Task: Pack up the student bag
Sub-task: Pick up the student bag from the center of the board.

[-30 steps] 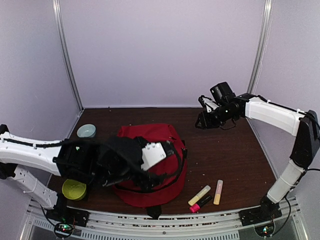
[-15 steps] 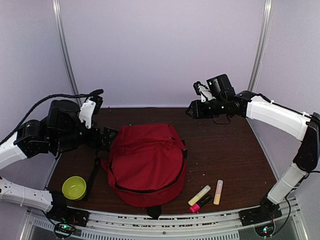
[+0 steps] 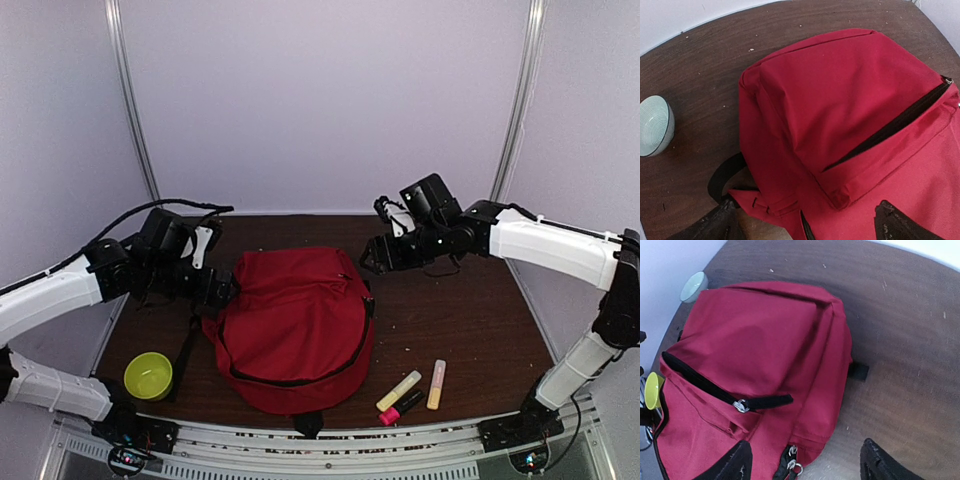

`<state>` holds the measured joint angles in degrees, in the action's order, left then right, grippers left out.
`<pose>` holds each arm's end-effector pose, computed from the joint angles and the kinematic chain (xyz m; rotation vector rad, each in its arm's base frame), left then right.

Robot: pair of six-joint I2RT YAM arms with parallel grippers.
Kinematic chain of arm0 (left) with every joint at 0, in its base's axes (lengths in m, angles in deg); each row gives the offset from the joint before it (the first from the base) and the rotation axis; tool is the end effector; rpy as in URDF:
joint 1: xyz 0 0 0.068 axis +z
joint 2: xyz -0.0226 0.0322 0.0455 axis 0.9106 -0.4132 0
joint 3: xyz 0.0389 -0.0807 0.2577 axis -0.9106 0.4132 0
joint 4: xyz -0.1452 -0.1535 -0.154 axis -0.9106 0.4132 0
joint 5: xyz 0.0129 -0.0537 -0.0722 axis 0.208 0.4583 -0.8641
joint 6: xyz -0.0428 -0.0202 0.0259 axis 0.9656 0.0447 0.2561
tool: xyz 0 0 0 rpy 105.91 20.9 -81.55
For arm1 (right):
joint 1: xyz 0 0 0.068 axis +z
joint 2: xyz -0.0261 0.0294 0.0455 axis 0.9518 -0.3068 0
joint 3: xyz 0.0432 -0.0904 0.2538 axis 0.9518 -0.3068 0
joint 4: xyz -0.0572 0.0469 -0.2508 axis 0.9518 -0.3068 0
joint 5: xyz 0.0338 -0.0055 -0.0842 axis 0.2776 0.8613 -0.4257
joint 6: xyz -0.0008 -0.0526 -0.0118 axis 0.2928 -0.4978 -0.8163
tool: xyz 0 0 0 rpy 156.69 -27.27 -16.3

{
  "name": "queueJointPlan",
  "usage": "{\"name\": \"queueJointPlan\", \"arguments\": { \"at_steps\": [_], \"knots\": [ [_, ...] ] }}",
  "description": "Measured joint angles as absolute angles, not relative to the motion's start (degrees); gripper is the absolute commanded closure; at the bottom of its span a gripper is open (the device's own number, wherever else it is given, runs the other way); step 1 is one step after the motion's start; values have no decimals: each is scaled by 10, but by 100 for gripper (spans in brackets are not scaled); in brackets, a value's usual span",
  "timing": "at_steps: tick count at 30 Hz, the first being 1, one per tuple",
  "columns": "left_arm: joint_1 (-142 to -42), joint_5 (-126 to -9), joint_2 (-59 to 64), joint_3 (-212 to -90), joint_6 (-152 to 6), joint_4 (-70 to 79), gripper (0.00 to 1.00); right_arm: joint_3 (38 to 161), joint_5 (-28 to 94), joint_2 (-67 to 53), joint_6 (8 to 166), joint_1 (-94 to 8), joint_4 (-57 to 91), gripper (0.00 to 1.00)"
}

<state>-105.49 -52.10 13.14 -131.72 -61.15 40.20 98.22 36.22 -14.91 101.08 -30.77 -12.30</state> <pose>0.1828 -0.1470 0.2848 0.2699 2.3695 -0.3907 0.2549 0.2331 0.2992 -0.5273 2.3948 0.7321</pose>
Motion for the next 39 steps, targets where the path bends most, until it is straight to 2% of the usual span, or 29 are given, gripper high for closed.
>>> {"name": "queueJointPlan", "arguments": {
  "at_steps": [3,8,10,12,13,14,15,17,20,21,25,29,38,39],
  "knots": [
    [-1032,-565,98,-1317,-652,368,2,952,356,-149,1016,-301,-144,7],
    [-1028,-631,43,-1329,-728,324,2,903,365,-151,1024,-291,-159,7],
    [-1028,-653,15,-1344,-754,315,2,902,388,-164,1028,-291,-156,11],
    [-1027,-671,-10,-1354,-773,305,6,905,411,-182,1029,-291,-149,19],
    [-1027,-677,-21,-1356,-780,300,11,907,428,-196,1030,-291,-142,26],
    [-1027,-682,-33,-1359,-786,298,20,908,441,-207,1030,-291,-137,34],
    [-1027,-687,-42,-1362,-791,298,30,908,458,-219,1029,-292,-133,47],
    [-1027,-702,-58,-1363,-798,295,56,909,490,-239,1026,-295,-126,70],
    [-1029,-733,-65,-1361,-812,281,96,915,534,-258,1030,-307,-122,100],
    [-1031,-740,-63,-1358,-817,273,100,920,547,-261,1031,-316,-122,100],
    [-1061,-738,-54,-1353,-837,256,100,957,571,-270,1032,-360,-124,100],
    [-1114,-707,-51,-1358,-857,256,100,1050,579,-310,1032,-394,-126,100],
    [-1241,-615,-49,-1396,-903,225,99,1272,610,-360,1009,-398,-135,100],
    [-1254,-605,-52,-1406,-909,224,80,1283,621,-360,1006,-396,-133,100]
  ]
}}
